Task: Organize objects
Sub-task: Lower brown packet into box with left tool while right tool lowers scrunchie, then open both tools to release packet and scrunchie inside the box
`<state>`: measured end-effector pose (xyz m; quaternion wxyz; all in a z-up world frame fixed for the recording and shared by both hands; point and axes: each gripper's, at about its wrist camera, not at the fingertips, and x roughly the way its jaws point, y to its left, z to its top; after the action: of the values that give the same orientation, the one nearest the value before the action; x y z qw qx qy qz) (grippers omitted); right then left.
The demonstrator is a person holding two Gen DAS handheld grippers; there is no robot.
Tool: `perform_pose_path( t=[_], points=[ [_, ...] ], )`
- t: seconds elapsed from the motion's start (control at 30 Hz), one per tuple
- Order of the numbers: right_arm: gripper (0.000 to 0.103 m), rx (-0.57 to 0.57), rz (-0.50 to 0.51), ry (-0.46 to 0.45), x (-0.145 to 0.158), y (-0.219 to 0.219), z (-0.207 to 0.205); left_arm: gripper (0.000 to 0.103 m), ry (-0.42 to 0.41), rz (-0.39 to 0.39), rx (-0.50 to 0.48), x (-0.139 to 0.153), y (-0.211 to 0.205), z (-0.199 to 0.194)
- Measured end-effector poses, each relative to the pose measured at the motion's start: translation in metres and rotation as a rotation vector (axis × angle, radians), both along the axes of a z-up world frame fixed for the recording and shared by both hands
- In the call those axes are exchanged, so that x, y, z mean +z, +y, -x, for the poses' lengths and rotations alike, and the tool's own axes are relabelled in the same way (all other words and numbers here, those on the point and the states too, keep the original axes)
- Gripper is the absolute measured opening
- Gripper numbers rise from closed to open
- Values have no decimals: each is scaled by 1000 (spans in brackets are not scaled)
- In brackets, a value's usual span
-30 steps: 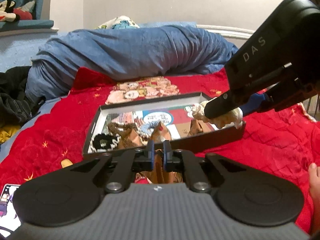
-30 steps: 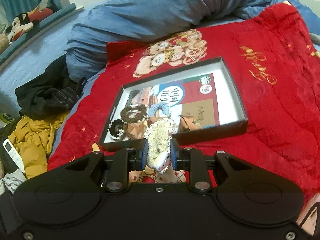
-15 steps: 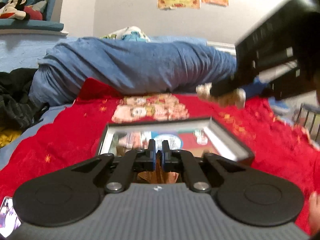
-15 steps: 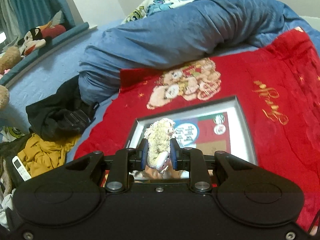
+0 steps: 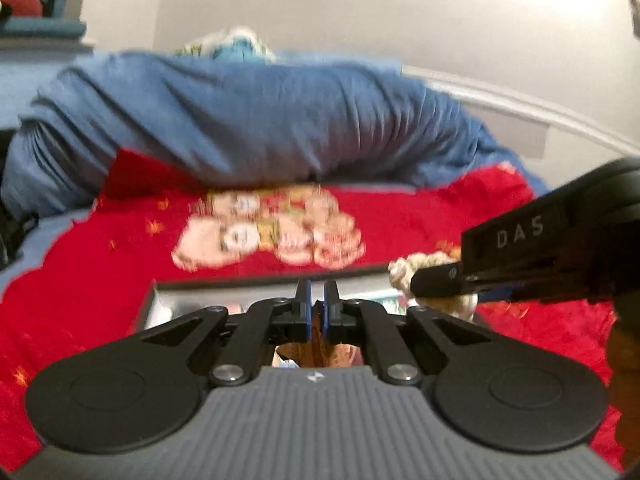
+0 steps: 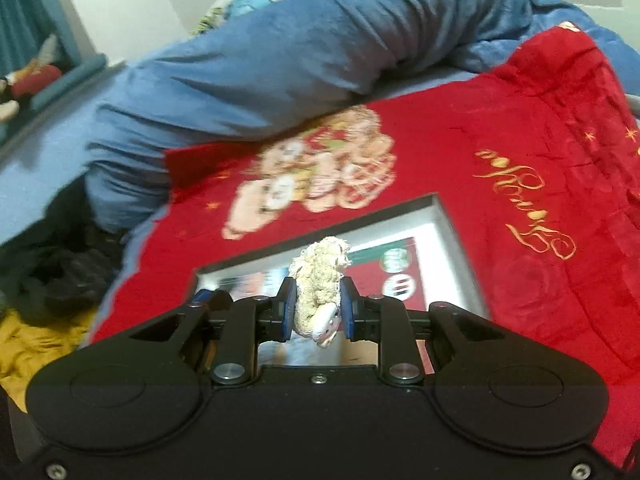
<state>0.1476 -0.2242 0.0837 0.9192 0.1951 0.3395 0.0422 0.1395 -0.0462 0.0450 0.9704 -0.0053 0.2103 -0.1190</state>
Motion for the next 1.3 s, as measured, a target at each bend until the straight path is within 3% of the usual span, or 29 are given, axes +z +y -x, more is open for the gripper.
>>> perform_pose_path(
  t=[0.23, 0.53, 0.67, 0.7, 0.77, 0.93, 1.03, 1.13, 1.2, 1.27, 1.3],
  points=[
    [23, -8, -41, 97, -44, -17, -17, 8, 34, -87, -59, -22, -27, -10],
    [23, -47, -128, 118, -70, -33, -14, 11, 50, -154, -83, -33, -45, -12],
    [23, -54, -150, 122, -73, -37, -13, 22, 31, -179, -81, -32, -46, -11],
    [23, -51, -161, 121, -73, -37, -13, 41, 28, -179, -83, -30, -45, -10],
    [31, -44, -178, 112, -72, -37, -12, 54, 18, -181, -74, -26, -39, -9],
    [45, -24, -218, 78, -67, -33, -12, 69, -8, -168, -70, -7, -13, -4],
    [52, 2, -194, 55, -59, -27, -10, 77, -72, -163, -22, 12, 12, 9],
    [56, 46, -152, 27, -46, -17, -4, 85, -111, -100, 40, 32, 47, 28],
    [66, 79, -131, -5, -35, -7, 5, 87, -113, -65, 79, 41, 72, 45],
    [84, 93, -109, -45, -26, 3, 13, 89, -106, -57, 103, 42, 87, 63],
    [84, 97, -100, -58, -23, 7, 17, 90, -98, -53, 119, 39, 92, 72]
  ],
)
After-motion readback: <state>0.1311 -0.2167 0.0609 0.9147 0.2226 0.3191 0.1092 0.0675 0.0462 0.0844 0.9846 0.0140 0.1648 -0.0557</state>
